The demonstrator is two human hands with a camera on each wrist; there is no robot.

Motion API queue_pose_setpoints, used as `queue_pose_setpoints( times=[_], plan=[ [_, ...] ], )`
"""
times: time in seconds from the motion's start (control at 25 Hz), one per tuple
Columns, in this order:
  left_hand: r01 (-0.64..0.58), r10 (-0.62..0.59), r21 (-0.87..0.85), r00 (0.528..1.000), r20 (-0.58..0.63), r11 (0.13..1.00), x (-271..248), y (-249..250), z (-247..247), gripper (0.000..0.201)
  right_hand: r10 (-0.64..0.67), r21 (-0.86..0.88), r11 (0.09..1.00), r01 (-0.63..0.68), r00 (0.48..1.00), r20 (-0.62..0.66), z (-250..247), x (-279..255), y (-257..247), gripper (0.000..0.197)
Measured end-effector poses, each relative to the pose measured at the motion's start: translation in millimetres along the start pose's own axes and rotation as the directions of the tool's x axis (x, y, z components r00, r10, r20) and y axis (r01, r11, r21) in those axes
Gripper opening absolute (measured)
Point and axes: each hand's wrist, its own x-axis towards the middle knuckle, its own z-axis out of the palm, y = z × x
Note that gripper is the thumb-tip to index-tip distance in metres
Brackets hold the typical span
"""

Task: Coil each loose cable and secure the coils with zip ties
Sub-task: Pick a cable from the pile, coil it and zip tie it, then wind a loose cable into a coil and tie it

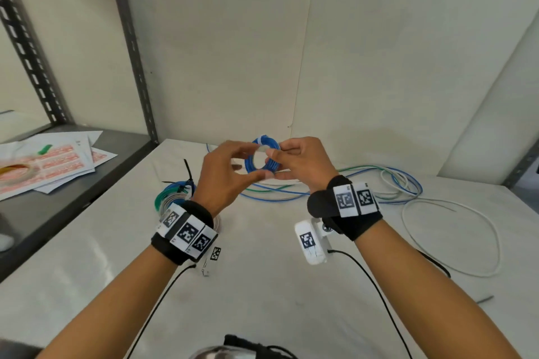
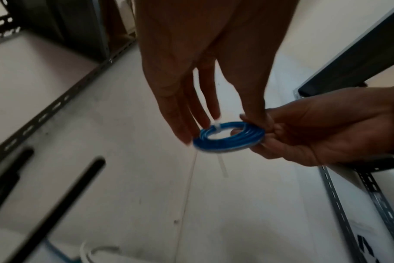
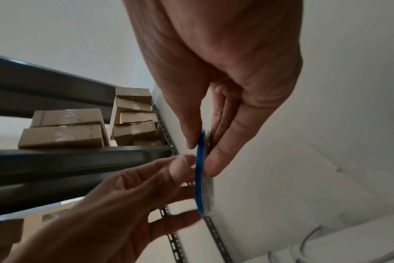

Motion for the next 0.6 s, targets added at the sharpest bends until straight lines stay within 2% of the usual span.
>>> queue_pose_setpoints(
  times=[0.08, 0.16, 0.24, 0.32, 0.4, 0.48, 0.52, 0.6],
  plan=[
    [-0.027, 0.014, 0.105, 0.992, 0.124, 0.994, -2.8, 4.4, -11.8, 0.054, 0.019, 0.057, 0.998, -0.024, 0.997, 0.073, 17.4, 0.6, -7.4, 0.026],
    [0.016, -0.032, 0.129, 0.992, 0.126, 0.992, -3.1, 0.2, -25.6, 0.039, 0.016, 0.094, 0.995, -0.027, 0.993, 0.117, 34.0, 1.3, -11.3, 0.017],
    [0.191, -0.186, -0.062, 0.98, 0.074, 0.98, -1.5, -10.9, -41.6, 0.03, -0.045, -0.015, 0.999, 0.046, 0.996, 0.077, 42.9, 2.9, -10.2, 0.023],
    [0.367, -0.358, -0.337, 0.929, 0.089, 0.867, -6.3, -20.3, -59.7, 0.027, -0.063, -0.237, 0.968, 0.076, 0.996, 0.064, 45.8, 3.5, -1.7, 0.04],
    [0.469, -0.448, -0.475, 0.879, 0.163, 0.745, -14.7, -25.0, -72.4, 0.022, 0.047, -0.338, 0.941, -0.008, 0.993, 0.109, 49.1, 3.7, 11.7, 0.048],
    [0.54, -0.459, -0.499, 0.841, 0.286, 0.677, -24.0, -26.2, -76.5, 0.02, 0.151, -0.194, 0.975, -0.112, 0.968, 0.198, 59.0, 5.3, 26.0, 0.041],
    [0.568, -0.452, -0.483, 0.823, 0.344, 0.666, -29.3, -27.1, -77.5, 0.021, 0.154, -0.092, 0.986, -0.136, 0.961, 0.228, 66.4, 6.7, 32.2, 0.034],
    [0.594, -0.445, -0.395, 0.797, 0.409, 0.701, -35.0, -34.1, -82.3, 0.023, 0.131, -0.005, 0.991, -0.133, 0.964, 0.229, 79.9, 10.6, 41.2, 0.028]
  ],
)
